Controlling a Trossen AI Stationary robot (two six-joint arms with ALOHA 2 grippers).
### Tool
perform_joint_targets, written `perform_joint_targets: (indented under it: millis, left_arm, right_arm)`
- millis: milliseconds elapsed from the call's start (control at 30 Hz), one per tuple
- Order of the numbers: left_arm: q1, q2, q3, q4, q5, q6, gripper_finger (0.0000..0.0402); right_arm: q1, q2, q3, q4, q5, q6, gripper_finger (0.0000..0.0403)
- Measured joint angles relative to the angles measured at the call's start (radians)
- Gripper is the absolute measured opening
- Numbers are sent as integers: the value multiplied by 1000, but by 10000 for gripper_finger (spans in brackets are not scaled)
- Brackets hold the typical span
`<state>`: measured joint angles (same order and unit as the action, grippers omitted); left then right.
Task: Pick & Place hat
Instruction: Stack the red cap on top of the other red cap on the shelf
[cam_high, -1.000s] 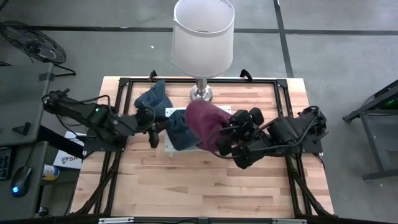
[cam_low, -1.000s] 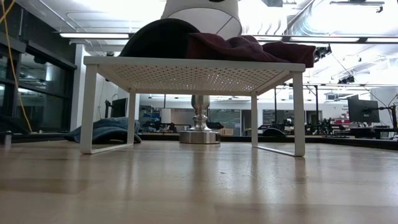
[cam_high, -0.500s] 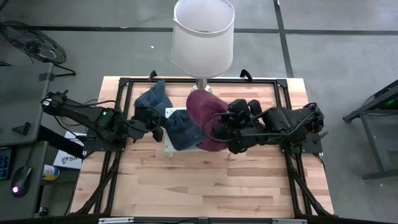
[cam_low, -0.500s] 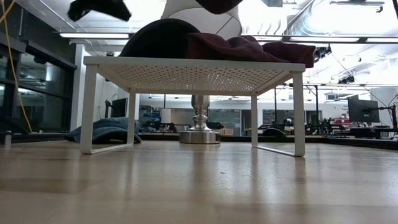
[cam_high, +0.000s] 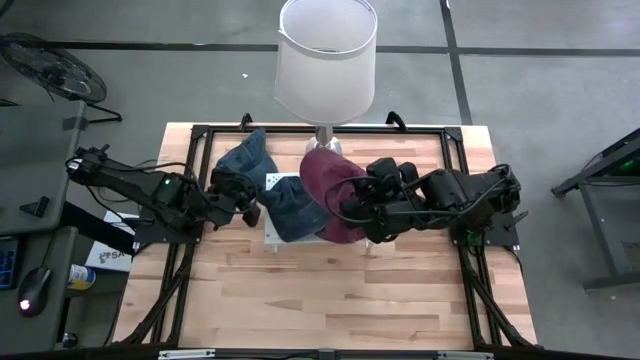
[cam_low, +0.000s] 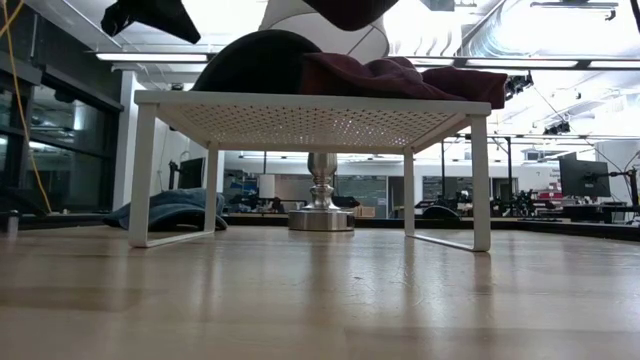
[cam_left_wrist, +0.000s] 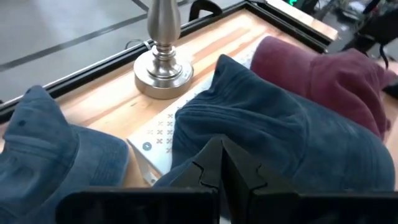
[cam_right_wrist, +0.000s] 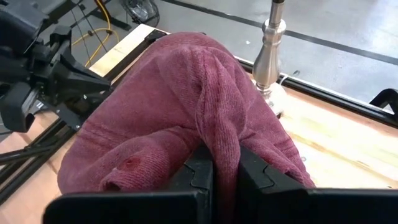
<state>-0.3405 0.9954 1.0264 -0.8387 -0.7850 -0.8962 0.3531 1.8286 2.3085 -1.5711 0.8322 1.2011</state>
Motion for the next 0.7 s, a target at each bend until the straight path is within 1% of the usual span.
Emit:
perform_joint_targets:
  millis: [200,333,433,600,700]
  left_arm:
    - [0,-5,0,22,47,101,1]
    - [0,-5,0,28,46,114,1]
    - [0,-10,0,28,45,114,0]
    - [0,-14,0,21,48,114,0]
    - [0,-17,0,18,56,114,0]
  right_arm:
    - [0,0,0,11,6,-2,20]
    - [2,9,0,98,-20,-52,20]
    - [24,29,0,165,-12,-79,20]
    - [77,46,0,173,14,-11,20]
    - [118,53,0,238,27,-14,20]
